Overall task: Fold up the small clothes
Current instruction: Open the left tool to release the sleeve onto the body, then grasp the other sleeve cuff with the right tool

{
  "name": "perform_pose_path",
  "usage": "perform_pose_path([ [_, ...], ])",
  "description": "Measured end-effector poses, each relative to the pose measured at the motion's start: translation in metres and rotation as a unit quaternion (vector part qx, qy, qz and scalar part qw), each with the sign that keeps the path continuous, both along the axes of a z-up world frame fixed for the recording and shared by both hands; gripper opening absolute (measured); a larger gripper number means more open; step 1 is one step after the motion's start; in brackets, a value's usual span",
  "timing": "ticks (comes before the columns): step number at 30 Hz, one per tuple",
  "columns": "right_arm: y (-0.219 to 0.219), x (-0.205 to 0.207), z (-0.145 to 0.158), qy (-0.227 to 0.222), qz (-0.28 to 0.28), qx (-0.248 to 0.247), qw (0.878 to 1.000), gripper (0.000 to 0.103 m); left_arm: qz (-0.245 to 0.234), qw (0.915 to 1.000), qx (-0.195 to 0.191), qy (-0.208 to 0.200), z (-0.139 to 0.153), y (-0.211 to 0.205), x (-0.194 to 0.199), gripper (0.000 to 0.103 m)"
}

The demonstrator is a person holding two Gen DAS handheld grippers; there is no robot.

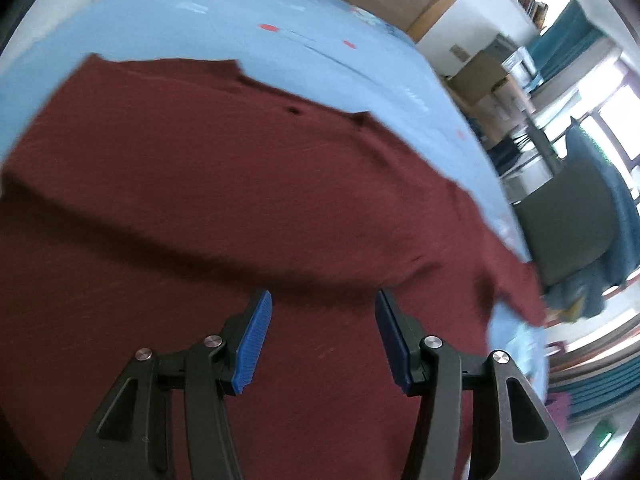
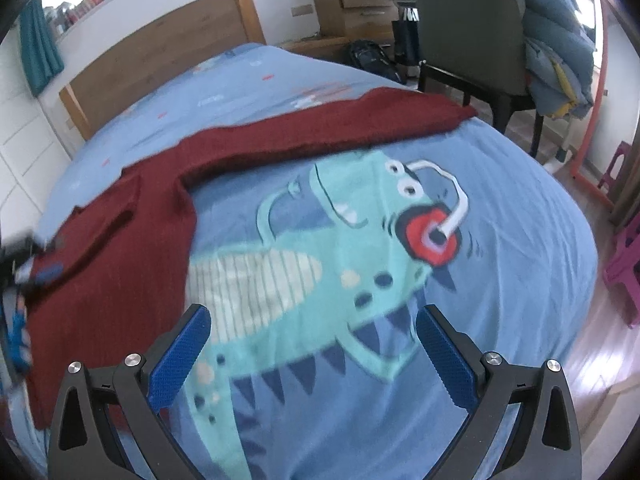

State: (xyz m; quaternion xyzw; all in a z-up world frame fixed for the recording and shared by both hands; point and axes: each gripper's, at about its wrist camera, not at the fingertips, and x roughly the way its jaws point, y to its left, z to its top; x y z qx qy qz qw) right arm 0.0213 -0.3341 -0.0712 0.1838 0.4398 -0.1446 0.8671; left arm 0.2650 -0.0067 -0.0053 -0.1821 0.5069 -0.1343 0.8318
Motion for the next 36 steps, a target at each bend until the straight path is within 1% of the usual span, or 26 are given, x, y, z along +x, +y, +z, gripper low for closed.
perform_pose_path([
  [1,-0.003,0.003,-0.001,-0.001,-0.003,0.003,1.0,0.103,0.002,0.9999,0.013,0.004,-0.004,0.006,-0.01,0.048],
  [6,-0.02,0.026,-0.005,-0.005,-0.008,0.003,1.0,0.103,0.029,0.9983,0.045,0.023,-0.016,0.033,-0.058,0.048],
  [8,-0.032,0.035,-0.011,-0.007,-0.015,0.022,1.0,0.103,0.045,0.997,0.056,0.03,-0.021,0.044,-0.076,0.048],
  [11,-0.054,0.047,-0.021,-0.008,-0.031,0.049,0.998,0.103,0.052,0.9955,0.072,0.033,-0.021,0.049,-0.095,0.048],
  [14,-0.076,0.062,-0.03,-0.003,-0.042,0.052,0.998,0.103,0.049,0.9929,0.104,0.032,-0.019,0.047,-0.11,0.048],
  [18,-0.116,0.077,-0.043,-0.015,-0.076,0.098,0.992,0.102,0.054,0.9918,0.109,0.038,-0.018,0.05,-0.12,0.048],
  [22,-0.164,0.093,-0.053,-0.033,-0.127,0.144,0.981,0.098,0.054,0.9915,0.113,0.035,-0.01,0.061,-0.128,0.048],
  [25,-0.187,0.104,-0.054,-0.053,-0.147,0.164,0.974,0.097,0.057,0.9913,0.113,0.036,-0.007,0.061,-0.126,0.048],
  [27,-0.202,0.112,-0.055,-0.065,-0.159,0.175,0.969,0.089,0.061,0.9909,0.113,0.039,-0.006,0.064,-0.122,0.048],
  [28,-0.21,0.116,-0.056,-0.068,-0.168,0.181,0.967,0.081,0.063,0.9907,0.113,0.04,-0.006,0.065,-0.122,0.048],
  [29,-0.218,0.118,-0.058,-0.072,-0.177,0.188,0.963,0.075,0.065,0.9906,0.114,0.039,-0.006,0.066,-0.123,0.048],
  [30,-0.225,0.119,-0.059,-0.079,-0.186,0.196,0.96,0.073,0.066,0.9905,0.115,0.039,-0.004,0.071,-0.125,0.048],
  [31,-0.233,0.12,-0.061,-0.087,-0.195,0.205,0.955,0.067,0.066,0.9903,0.116,0.038,-0.003,0.074,-0.128,0.048],
  [32,-0.241,0.122,-0.063,-0.093,-0.204,0.213,0.951,0.063,0.067,0.9901,0.118,0.039,-0.003,0.075,-0.129,0.048],
  [34,-0.253,0.123,-0.066,-0.107,-0.219,0.229,0.943,0.061,0.068,0.9898,0.118,0.04,-0.003,0.078,-0.129,0.048],
  [36,-0.265,0.121,-0.068,-0.13,-0.239,0.246,0.93,0.061,0.07,0.9894,0.12,0.042,-0.004,0.081,-0.13,0.048],
])
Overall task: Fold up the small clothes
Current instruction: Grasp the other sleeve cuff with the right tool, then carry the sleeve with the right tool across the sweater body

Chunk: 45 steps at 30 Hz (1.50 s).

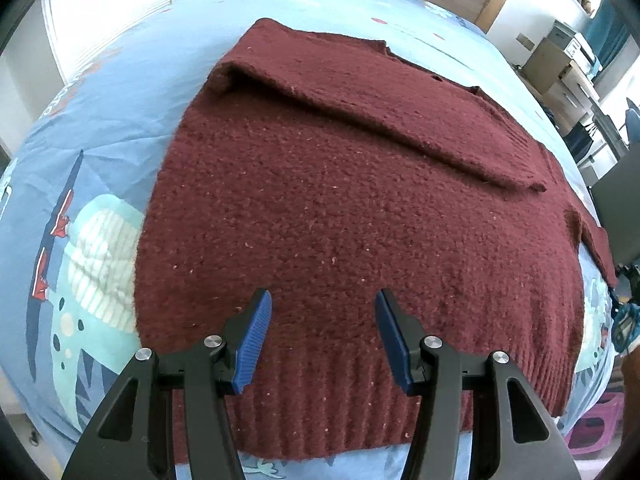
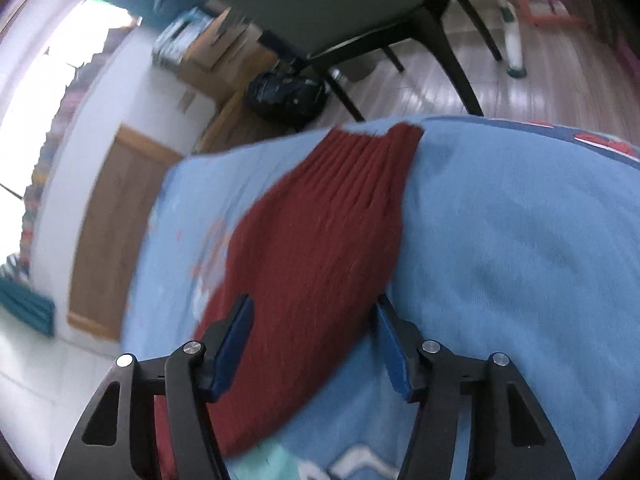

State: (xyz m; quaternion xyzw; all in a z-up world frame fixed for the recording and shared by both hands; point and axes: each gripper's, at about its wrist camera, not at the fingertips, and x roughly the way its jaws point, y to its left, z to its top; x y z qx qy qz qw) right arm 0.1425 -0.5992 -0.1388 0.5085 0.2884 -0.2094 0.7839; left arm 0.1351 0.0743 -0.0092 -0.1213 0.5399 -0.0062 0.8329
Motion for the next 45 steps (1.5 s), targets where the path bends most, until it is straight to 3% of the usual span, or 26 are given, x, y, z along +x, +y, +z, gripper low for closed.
perform_pose_path([
  [6,-0.018,0.002,-0.006,-0.044,-0.057,0.04,0.997,0.058,0.002,1.0,0.002,0.004,0.0,0.007,-0.004,0.048],
  [9,-0.023,0.011,-0.008,-0.033,-0.057,0.054,0.996,0.043,0.002,1.0,0.001,0.003,0.002,0.009,-0.005,0.048],
  [13,-0.022,0.019,-0.007,-0.029,-0.037,0.071,0.996,0.011,0.006,1.0,-0.004,0.004,0.003,0.013,-0.006,0.048],
  [21,0.007,0.042,0.028,-0.061,0.029,0.054,0.996,0.01,0.009,0.9997,-0.021,-0.003,0.006,0.02,-0.01,0.048],
  [30,0.084,0.093,0.064,-0.08,0.124,0.075,0.986,0.01,0.018,0.9985,-0.046,-0.024,0.022,0.041,-0.022,0.048],
  [45,0.303,0.194,0.099,-0.114,0.293,0.153,0.937,0.01,0.061,0.994,-0.077,-0.048,0.037,0.104,-0.052,0.048],
])
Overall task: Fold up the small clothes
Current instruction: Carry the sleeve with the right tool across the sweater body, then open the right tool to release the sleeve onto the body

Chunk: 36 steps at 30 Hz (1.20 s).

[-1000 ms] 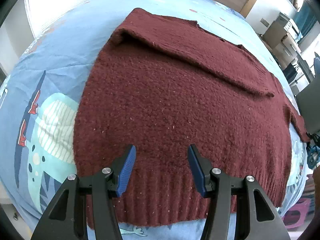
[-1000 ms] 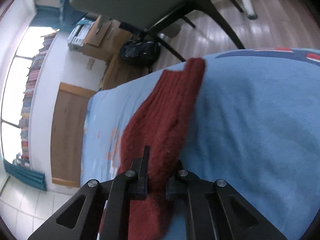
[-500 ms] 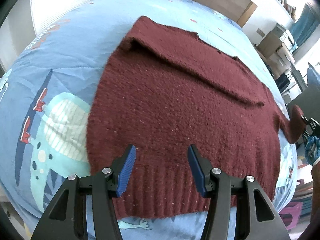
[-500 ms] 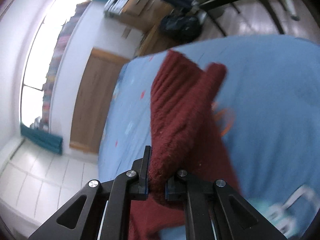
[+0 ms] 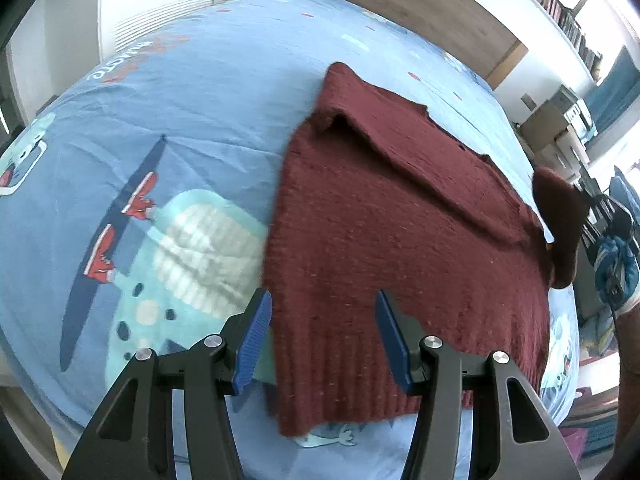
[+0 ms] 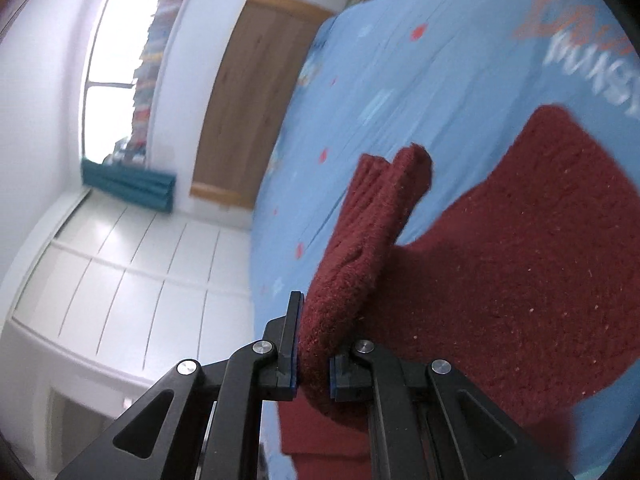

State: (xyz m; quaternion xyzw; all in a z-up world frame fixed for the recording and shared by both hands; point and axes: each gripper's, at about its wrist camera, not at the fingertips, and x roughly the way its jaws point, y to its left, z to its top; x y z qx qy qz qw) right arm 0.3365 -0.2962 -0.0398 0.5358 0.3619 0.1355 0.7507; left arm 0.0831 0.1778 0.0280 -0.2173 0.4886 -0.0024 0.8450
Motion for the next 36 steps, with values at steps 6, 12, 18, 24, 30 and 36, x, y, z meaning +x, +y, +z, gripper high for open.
perform_pose_path([
  [6,0.091,0.022,0.008,-0.017,0.065,0.011,0.998,0.01,0.02,0.9998,-0.008,-0.001,0.0,0.023,-0.01,0.048],
  [12,0.16,0.028,-0.005,-0.01,0.124,0.01,0.992,0.01,0.038,0.9992,-0.014,0.005,-0.005,0.044,-0.02,0.048],
  [18,0.213,0.027,-0.019,0.006,0.179,-0.028,0.983,0.012,0.047,0.9987,-0.017,0.011,-0.011,0.058,-0.029,0.048],
  [24,0.251,0.024,-0.023,0.005,0.223,-0.064,0.973,0.012,0.047,0.9986,-0.02,0.014,-0.014,0.06,-0.033,0.048],
  [30,0.288,0.021,-0.037,0.013,0.262,-0.11,0.959,0.013,0.042,0.9988,-0.02,0.014,-0.014,0.058,-0.036,0.048],
  [36,0.327,0.014,-0.062,0.043,0.305,-0.184,0.934,0.016,0.045,0.9986,-0.02,0.017,-0.015,0.06,-0.034,0.048],
])
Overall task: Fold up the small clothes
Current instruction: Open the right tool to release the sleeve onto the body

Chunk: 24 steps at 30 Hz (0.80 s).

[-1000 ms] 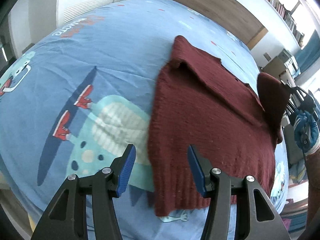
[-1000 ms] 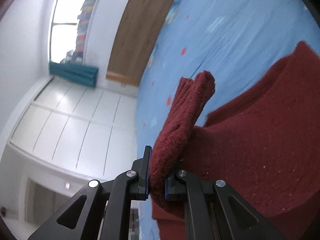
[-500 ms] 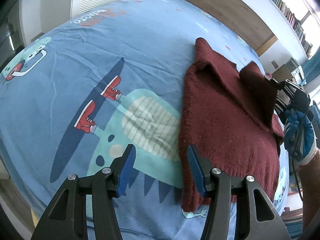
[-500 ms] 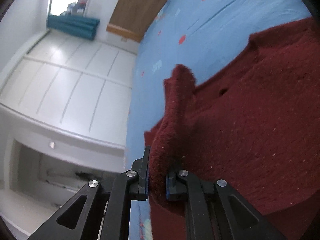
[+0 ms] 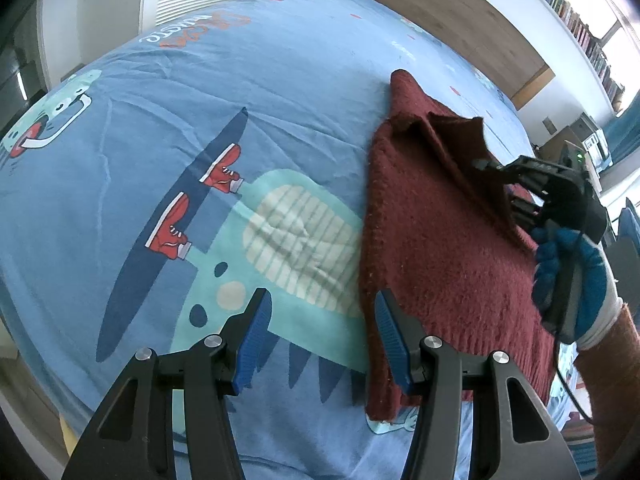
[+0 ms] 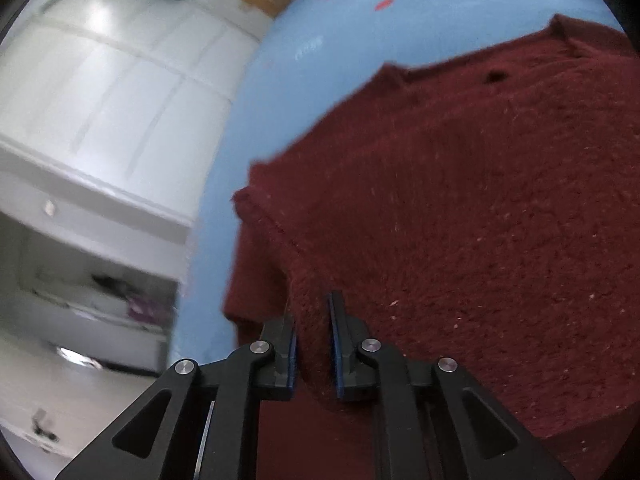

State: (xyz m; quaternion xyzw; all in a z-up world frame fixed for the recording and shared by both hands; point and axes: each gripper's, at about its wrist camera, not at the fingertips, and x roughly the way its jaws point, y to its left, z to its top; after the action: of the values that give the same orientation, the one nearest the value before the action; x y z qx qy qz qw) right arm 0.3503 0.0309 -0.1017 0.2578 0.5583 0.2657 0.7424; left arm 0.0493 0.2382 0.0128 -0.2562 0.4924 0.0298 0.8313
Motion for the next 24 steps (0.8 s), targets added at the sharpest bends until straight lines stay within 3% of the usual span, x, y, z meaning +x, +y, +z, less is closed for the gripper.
perform_pose_path([
  [3,0.015,-0.002,-0.001,-0.009,0.019,-0.03,0.999,0.023,0.001,1.0,-0.001,-0.001,0.001,0.0,0.0,0.048],
  [7,0.026,-0.011,0.013,-0.032,0.055,-0.044,0.997,0.04,-0.005,1.0,0.0,-0.005,0.003,-0.004,0.001,0.048],
  [12,0.021,-0.026,0.041,-0.083,0.094,-0.065,0.99,0.041,-0.014,0.9998,0.003,-0.011,0.006,-0.01,0.004,0.048],
  [19,-0.07,-0.029,0.063,-0.137,0.009,-0.187,0.973,0.041,-0.024,0.9996,0.007,-0.011,0.005,-0.021,0.01,0.048],
  [22,-0.122,-0.029,0.061,-0.151,-0.038,-0.27,0.95,0.043,-0.031,0.9994,0.01,-0.012,0.007,-0.03,0.015,0.048],
  [24,-0.145,-0.028,0.057,-0.148,-0.061,-0.297,0.941,0.043,-0.036,0.9992,0.012,-0.012,0.007,-0.036,0.02,0.048],
])
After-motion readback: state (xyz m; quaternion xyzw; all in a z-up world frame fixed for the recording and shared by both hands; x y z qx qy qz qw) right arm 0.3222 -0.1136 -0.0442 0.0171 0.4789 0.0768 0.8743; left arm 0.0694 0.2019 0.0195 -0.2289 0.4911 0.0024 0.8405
